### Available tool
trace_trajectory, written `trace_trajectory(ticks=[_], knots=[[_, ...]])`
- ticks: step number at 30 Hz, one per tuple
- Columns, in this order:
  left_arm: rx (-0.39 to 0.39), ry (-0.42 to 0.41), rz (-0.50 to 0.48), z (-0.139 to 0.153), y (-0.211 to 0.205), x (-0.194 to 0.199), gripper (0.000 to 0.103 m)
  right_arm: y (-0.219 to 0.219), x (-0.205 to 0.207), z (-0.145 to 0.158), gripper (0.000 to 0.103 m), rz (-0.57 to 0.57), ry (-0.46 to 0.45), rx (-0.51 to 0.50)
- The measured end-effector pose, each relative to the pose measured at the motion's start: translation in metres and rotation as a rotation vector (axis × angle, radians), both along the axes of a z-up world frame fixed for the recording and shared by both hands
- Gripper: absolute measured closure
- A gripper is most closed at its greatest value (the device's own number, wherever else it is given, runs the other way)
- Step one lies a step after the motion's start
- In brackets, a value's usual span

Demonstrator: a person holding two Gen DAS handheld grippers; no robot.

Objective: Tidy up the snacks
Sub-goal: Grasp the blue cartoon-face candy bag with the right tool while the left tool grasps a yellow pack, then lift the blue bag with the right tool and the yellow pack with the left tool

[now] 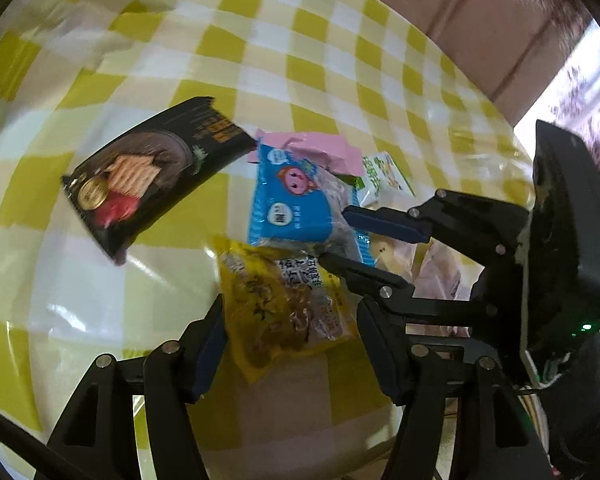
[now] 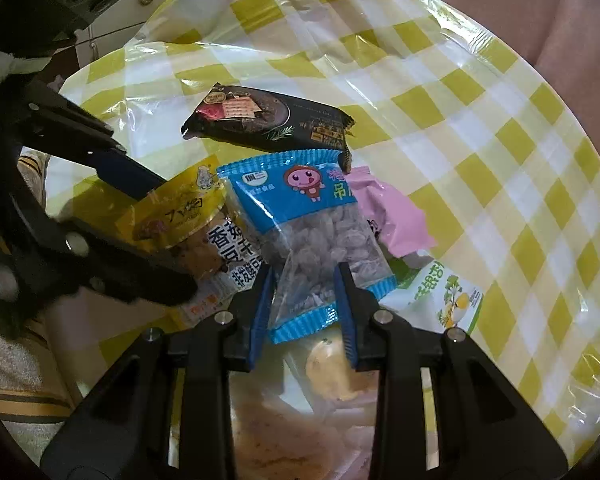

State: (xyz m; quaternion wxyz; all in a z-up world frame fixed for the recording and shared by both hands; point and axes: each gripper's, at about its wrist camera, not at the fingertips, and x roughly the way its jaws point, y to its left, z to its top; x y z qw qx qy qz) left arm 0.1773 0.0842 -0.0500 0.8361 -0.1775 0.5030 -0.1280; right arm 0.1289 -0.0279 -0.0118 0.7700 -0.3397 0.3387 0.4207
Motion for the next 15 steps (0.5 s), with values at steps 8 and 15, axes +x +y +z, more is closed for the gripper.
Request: trace_trajectory(ticks=[8, 15], knots=[[-0.050, 0.019, 0.009, -0.002, 0.002, -0.001, 0.076, -0.007, 0.004, 0.000, 0.071, -0.031, 0.038, 0.046], [-0.159, 0.003, 0.027, -0.002, 0.014, -0.011, 0.082, -0.012, 0.001, 0.005, 0.086, -0.053, 0.059, 0.071]])
